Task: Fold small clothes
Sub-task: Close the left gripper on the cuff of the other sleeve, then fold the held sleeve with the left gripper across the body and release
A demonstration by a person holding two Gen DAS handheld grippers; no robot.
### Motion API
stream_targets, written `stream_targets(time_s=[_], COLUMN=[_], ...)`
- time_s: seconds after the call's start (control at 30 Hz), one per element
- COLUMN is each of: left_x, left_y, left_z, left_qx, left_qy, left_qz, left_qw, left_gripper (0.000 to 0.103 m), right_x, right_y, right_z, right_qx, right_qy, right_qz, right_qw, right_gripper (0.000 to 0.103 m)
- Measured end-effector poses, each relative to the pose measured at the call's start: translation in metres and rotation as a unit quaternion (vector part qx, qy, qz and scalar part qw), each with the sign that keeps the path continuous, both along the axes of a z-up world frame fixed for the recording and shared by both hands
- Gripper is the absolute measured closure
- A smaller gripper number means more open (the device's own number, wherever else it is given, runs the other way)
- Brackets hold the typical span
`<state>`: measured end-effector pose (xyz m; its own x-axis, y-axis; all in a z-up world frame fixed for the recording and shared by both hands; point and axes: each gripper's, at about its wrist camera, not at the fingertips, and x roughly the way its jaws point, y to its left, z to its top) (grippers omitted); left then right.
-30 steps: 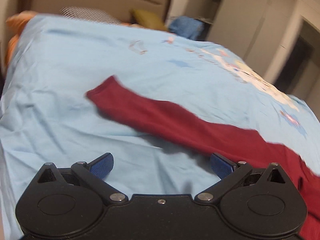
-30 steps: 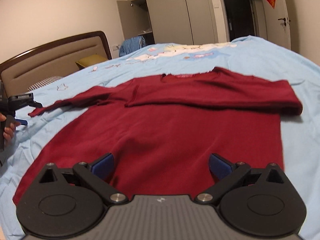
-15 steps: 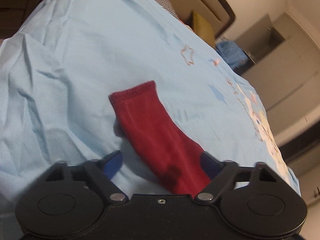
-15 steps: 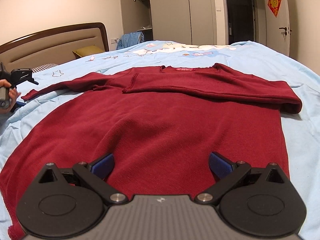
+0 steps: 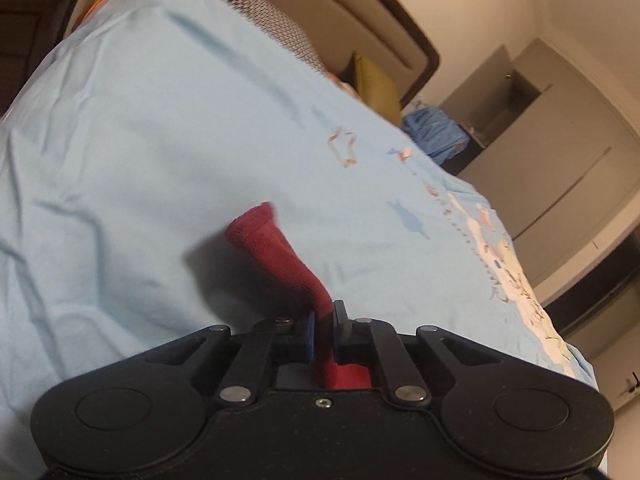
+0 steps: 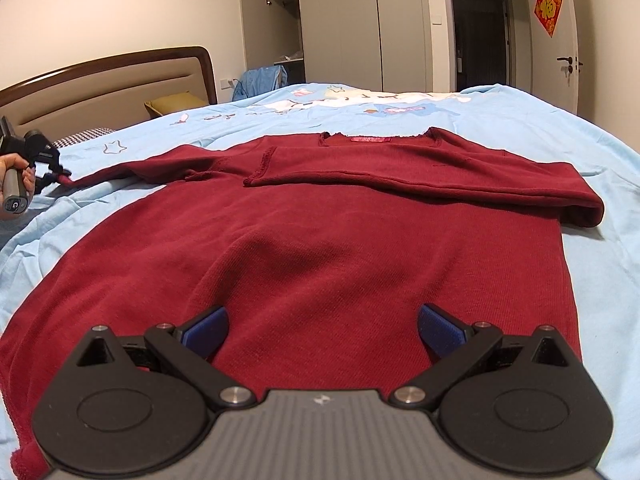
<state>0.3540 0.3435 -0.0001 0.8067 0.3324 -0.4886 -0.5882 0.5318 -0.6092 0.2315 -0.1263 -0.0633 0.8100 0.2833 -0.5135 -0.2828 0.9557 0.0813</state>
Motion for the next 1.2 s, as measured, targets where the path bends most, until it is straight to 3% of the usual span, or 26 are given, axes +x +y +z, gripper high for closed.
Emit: stream_targets(time_s=[0.2,0.33,0.4,0.53,0.77,0.87,1.0,1.2], left_x=[0.021,0.036,0.041,0.054,0.077,0.082,0.089,0.100], left_y=[-0.063,-0.105,-0.130,-0.191,-0.314,-0.369,-0.436,-0.468], left_z=[0.051,0.073,0.085,0.108,0.119,0.103,0.059,-0.002], left_qx=[0.111,0.126,0.160,0.233,0.286,0.287,0.305,0.283], left_qy=[-0.008,-0.026,-0.036,-0.054,-0.085,-0.088,-0.062,-0.003], left_qz=[-0.049,-0.082,-0.107,-0.177,-0.303,-0.357,-0.425,-0.493], left_qw=[0.9926,0.9883,0.9806,0.9547,0.9053,0.8846,0.8497,0.8227], left_gripper=[0.096,0.096,0.096,0.096,0.097,0.097,0.097,0.095], right_x=[0.000,0.000,-0.001,-0.004,-0.017,-0.024,-0.036,-0.059], right_y=[-0.012,-0.023,-0.025,-0.025,-0.036,-0.046,-0.064,-0.088], right_z=[0.005,0.007,0.007,0.009,0.015,0.018,0.018,0.011], right_qx=[0.033,0.065,0.070,0.070,0.087,0.092,0.100,0.102], right_qy=[-0.001,0.002,-0.002,-0.005,-0.022,-0.028,-0.030,-0.018], right_qz=[-0.011,-0.026,-0.028,-0.031,-0.053,-0.073,-0.107,-0.137], right_qw=[0.999,0.998,0.997,0.997,0.995,0.993,0.989,0.985], right_gripper=[0.000,0.000,0.000,0.000,0.000,0.000,0.000,0.000])
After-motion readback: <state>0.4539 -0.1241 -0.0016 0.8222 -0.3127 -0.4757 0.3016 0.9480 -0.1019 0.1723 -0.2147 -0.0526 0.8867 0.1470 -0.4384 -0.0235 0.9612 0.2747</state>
